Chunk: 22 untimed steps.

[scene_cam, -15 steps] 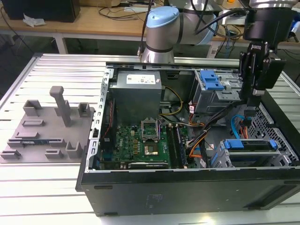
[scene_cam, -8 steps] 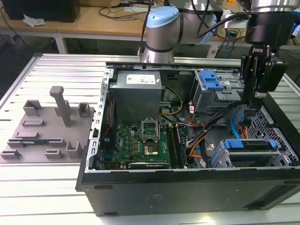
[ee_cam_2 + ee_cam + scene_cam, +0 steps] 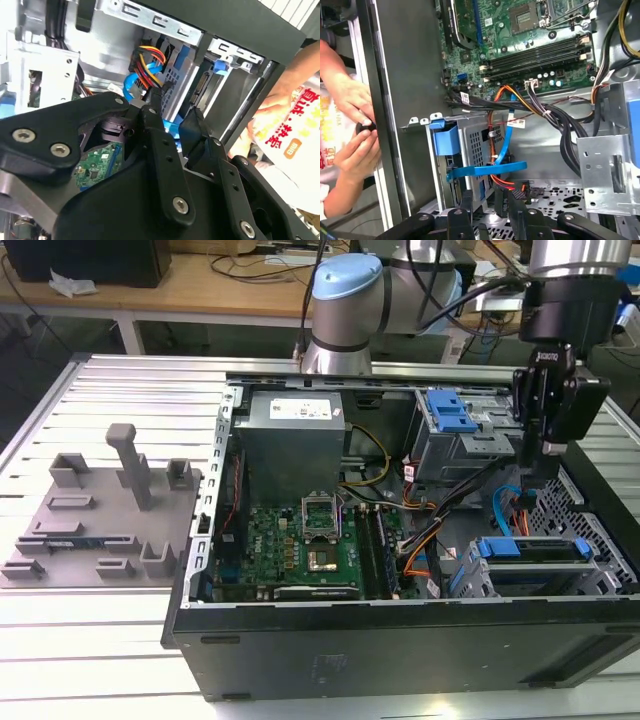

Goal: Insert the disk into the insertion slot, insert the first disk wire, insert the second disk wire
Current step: 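Insert the first disk wire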

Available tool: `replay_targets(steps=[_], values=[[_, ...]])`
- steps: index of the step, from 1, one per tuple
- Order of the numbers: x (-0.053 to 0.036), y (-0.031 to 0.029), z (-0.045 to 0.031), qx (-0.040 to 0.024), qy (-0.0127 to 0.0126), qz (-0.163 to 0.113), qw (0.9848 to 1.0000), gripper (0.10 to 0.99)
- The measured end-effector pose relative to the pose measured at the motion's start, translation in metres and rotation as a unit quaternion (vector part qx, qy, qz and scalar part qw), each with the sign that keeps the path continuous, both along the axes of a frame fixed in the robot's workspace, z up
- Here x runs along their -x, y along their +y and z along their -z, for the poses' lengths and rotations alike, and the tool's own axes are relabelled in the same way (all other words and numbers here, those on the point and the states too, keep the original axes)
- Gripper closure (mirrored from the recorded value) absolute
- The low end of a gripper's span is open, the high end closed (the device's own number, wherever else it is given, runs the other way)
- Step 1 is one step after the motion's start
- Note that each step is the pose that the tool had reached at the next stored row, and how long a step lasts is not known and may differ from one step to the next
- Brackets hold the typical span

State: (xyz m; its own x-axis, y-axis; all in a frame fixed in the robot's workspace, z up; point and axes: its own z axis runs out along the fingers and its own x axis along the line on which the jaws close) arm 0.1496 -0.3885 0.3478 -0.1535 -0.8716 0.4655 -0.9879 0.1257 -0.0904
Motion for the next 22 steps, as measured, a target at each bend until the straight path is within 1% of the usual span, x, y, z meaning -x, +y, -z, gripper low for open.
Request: replay_targets(steps=[1, 2, 4, 5, 8, 9, 10, 11, 12, 13, 14, 15, 16, 22], values=[[0.0000, 0.0026, 0.0007, 0.0011, -0.0023, 0.000, 1.0000, 0.671], [0.0001, 0.0039, 0.0013, 0.0019, -0.0037, 0.000, 1.0000, 0.671], [0.0001, 0.0052, 0.0022, 0.0039, -0.0069, 0.000, 1.0000, 0.671], [0.0002, 0.0052, 0.0029, 0.0052, -0.0079, 0.000, 1.0000, 0.671], [0.0002, 0.0053, 0.0084, 0.0072, -0.0083, 0.000, 0.9999, 0.671], [0.0002, 0.0053, 0.0125, 0.0079, -0.0083, 0.001, 0.9999, 0.671], [0.0002, 0.0052, 0.0146, 0.0103, -0.0083, 0.001, 0.9999, 0.671], [0.0002, 0.0052, 0.0161, 0.0131, -0.0083, 0.002, 0.9999, 0.690], [0.0002, 0.0052, 0.0166, 0.0150, -0.0084, 0.002, 0.9999, 0.690], [0.0002, 0.0053, 0.0173, 0.0184, -0.0085, 0.002, 0.9998, 0.761], [0.0002, 0.0060, 0.0176, 0.0284, -0.0090, 0.001, 0.9996, 0.761], [0.0002, 0.0077, 0.0176, 0.0427, -0.0090, 0.001, 0.9990, 0.761], [0.0002, 0.0094, 0.0176, 0.0513, -0.0091, 0.001, 0.9986, 0.761], [0.0001, 0.0101, 0.0183, 0.0516, -0.0092, -0.001, 0.9986, 0.761]])
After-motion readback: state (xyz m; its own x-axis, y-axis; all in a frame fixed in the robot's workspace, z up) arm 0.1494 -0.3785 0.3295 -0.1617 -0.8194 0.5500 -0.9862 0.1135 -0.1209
